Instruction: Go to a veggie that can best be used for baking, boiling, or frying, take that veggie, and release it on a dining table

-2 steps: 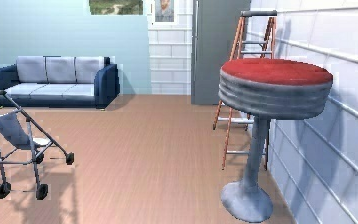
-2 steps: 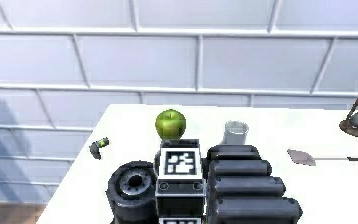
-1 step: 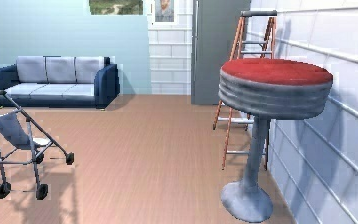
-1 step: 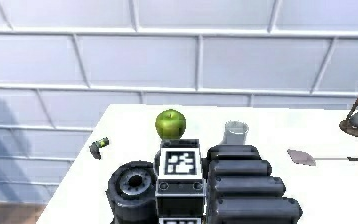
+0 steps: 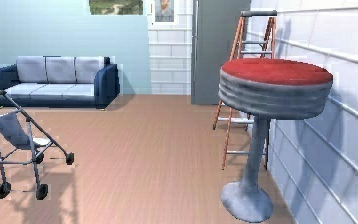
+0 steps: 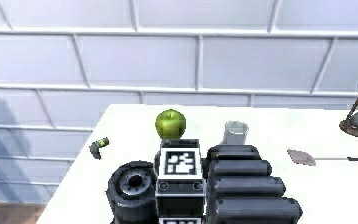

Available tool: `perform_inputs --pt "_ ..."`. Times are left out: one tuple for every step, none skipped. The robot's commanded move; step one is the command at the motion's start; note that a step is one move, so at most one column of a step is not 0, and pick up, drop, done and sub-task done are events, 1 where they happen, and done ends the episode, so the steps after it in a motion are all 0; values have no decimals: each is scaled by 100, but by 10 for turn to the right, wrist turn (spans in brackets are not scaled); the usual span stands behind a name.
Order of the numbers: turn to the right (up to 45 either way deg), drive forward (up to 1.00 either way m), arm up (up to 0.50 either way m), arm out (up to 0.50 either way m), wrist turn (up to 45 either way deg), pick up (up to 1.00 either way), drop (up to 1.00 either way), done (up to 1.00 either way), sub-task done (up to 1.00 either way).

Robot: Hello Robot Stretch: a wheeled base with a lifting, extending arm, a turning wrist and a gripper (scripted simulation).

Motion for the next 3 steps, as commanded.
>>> perform_inputs --pt "-30 0 0 0 0 0 0 0 0" --pt "450 0 0 0 0 0 0 0 0" --pt "-450 0 0 0 0 0 0 0 0"
